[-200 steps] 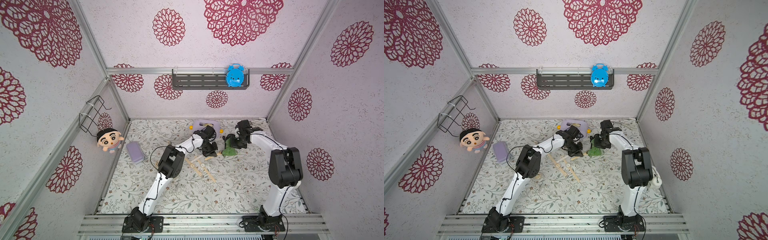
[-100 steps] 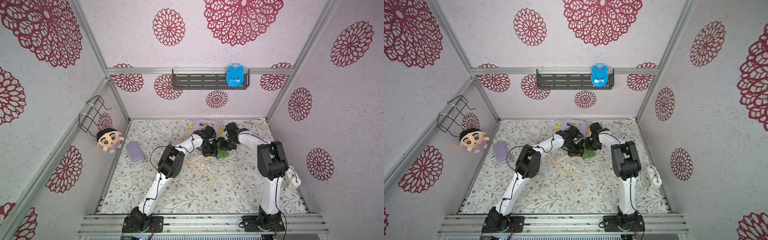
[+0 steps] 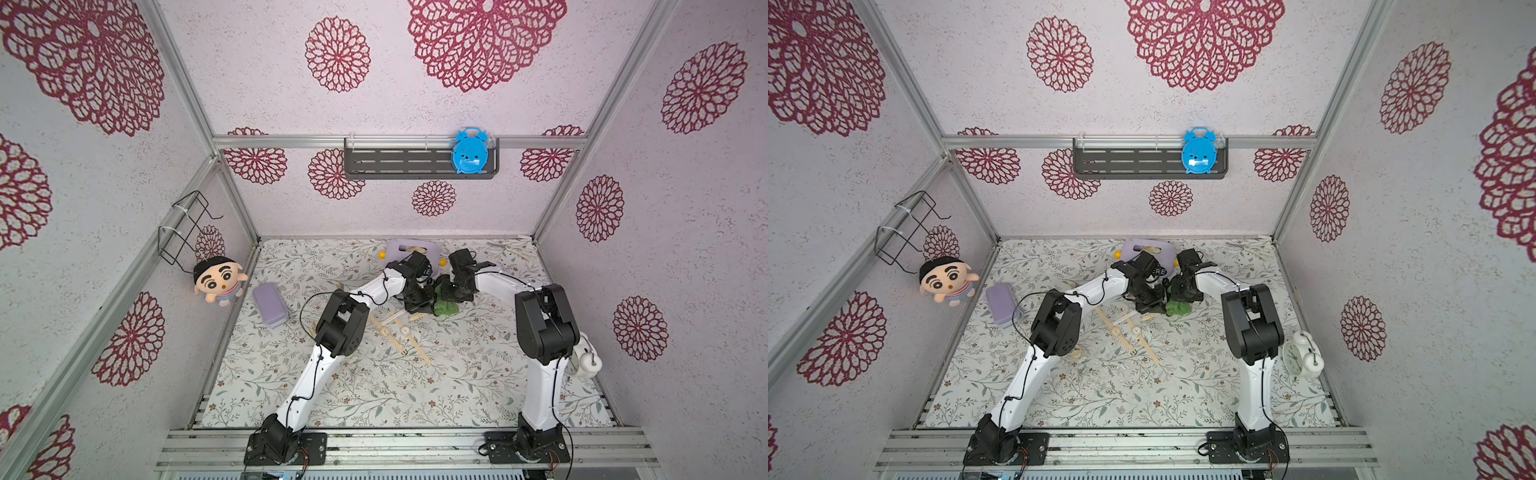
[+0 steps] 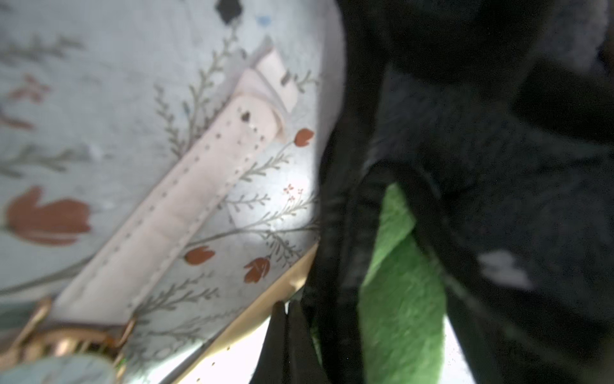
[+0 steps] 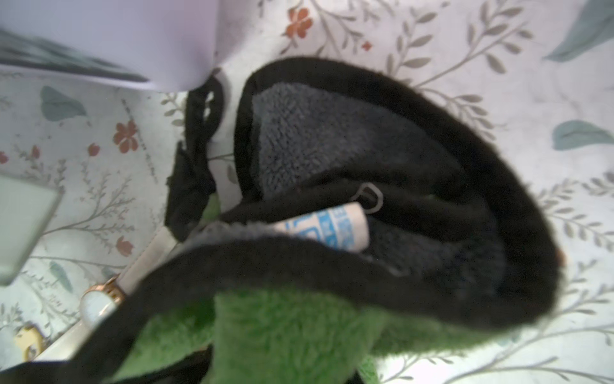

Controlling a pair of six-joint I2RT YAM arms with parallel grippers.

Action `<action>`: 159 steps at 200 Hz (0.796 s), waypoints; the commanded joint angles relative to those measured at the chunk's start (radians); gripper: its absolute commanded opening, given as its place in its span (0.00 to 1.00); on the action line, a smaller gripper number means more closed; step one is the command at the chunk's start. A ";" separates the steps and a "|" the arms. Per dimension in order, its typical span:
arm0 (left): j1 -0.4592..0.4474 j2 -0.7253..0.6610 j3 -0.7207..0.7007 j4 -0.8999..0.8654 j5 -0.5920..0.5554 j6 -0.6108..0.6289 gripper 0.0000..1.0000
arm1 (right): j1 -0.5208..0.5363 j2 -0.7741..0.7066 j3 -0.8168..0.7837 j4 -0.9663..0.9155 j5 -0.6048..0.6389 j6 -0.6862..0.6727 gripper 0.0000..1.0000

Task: Wipe the watch dial
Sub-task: Wipe the dirt from the watch dial.

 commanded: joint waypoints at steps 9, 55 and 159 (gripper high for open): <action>0.043 0.034 -0.055 -0.112 -0.128 0.021 0.00 | -0.137 0.054 -0.035 -0.175 0.243 0.004 0.00; 0.043 0.030 -0.056 -0.109 -0.132 0.026 0.00 | -0.171 0.018 0.014 -0.174 0.140 -0.025 0.00; 0.042 0.031 -0.055 -0.103 -0.130 0.025 0.00 | -0.168 -0.225 -0.012 -0.107 -0.252 -0.058 0.00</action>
